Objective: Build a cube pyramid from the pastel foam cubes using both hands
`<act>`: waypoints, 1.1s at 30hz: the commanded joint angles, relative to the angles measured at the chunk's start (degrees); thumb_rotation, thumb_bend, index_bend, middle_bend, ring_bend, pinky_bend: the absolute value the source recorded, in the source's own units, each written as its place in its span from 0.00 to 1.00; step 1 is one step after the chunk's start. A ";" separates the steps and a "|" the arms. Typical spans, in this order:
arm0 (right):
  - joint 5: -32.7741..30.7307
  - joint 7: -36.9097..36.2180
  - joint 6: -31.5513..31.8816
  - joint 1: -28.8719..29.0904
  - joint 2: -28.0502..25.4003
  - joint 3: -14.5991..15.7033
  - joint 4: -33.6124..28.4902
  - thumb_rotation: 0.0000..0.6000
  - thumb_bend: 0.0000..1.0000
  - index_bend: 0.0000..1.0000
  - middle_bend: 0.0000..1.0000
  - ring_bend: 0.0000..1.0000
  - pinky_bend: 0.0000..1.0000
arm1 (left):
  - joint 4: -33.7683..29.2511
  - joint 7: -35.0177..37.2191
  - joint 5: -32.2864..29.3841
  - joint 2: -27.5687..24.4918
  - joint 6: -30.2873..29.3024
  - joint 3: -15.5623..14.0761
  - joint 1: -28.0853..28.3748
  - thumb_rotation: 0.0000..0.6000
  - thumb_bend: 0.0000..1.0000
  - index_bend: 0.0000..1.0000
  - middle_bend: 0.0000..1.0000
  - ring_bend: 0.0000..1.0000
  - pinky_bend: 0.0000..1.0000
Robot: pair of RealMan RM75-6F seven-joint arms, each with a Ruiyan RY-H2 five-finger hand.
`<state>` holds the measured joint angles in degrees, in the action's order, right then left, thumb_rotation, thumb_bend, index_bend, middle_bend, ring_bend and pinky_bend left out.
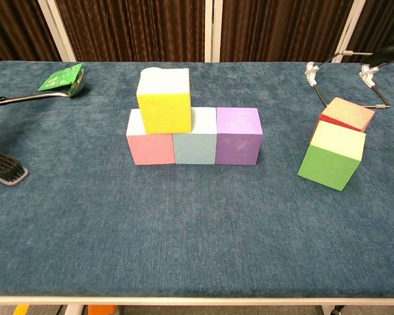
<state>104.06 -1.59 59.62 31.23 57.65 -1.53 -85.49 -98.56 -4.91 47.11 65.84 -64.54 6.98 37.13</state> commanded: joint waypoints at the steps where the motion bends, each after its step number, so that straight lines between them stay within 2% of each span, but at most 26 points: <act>1: 2.35 -1.44 -0.95 2.57 2.11 1.30 1.35 1.00 0.06 0.00 0.10 0.00 0.00 | 1.60 1.57 3.07 0.98 -1.00 0.40 -1.45 1.00 0.09 0.08 0.05 0.02 0.07; 10: 2.66 -2.19 -6.04 7.46 5.55 2.55 4.86 1.00 0.06 0.00 0.11 0.00 0.00 | 4.36 2.99 5.87 1.89 -0.81 0.93 -3.92 1.00 0.09 0.08 0.05 0.02 0.07; 19: 3.50 -8.38 -3.11 9.10 10.25 4.26 9.74 1.00 0.07 0.00 0.14 0.00 0.00 | 7.51 1.48 7.87 4.15 -1.83 1.64 -5.31 1.00 0.09 0.08 0.05 0.02 0.07; 30: 4.76 -8.73 -2.20 10.52 11.81 6.91 12.23 1.00 0.09 0.00 0.18 0.00 0.00 | 8.01 -0.62 7.90 5.09 -0.36 2.44 -5.94 1.00 0.09 0.08 0.05 0.02 0.07; 33: 4.28 -8.52 -2.27 10.64 12.18 7.20 12.59 1.00 0.11 0.00 0.22 0.00 0.00 | 8.04 -1.05 7.60 5.18 -0.26 2.84 -6.14 1.00 0.09 0.08 0.05 0.02 0.07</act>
<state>108.48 -10.17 57.37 41.83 69.72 5.59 -72.98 -90.54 -5.91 54.77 70.99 -64.85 9.75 31.04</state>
